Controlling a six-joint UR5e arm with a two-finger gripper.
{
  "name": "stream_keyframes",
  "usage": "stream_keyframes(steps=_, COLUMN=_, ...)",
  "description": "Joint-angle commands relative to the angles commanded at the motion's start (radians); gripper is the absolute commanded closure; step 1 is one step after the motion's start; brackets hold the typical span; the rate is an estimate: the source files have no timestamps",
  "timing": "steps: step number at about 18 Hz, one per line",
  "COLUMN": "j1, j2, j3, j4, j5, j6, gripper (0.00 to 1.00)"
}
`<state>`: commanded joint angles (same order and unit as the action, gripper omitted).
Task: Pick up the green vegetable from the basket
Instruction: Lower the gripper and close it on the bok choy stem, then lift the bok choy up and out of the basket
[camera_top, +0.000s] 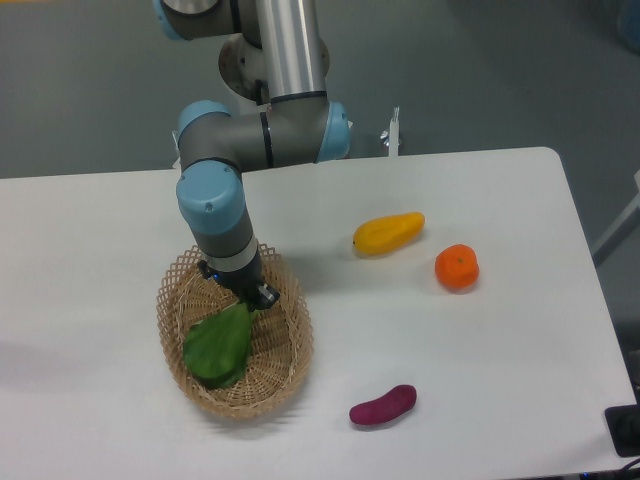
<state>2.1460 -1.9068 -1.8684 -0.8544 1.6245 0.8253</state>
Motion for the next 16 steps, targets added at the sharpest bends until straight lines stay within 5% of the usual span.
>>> stream_keyframes(steps=9, j1=0.077, j2=0.066, j3=0.057, j4=-0.037, j5=-0.034, j6=0.048, gripper=0.79)
stream_keyframes(steps=16, j1=0.225, j2=0.081, j3=0.224, j4=-0.227, j5=-0.112, j6=0.152, gripper=0.78)
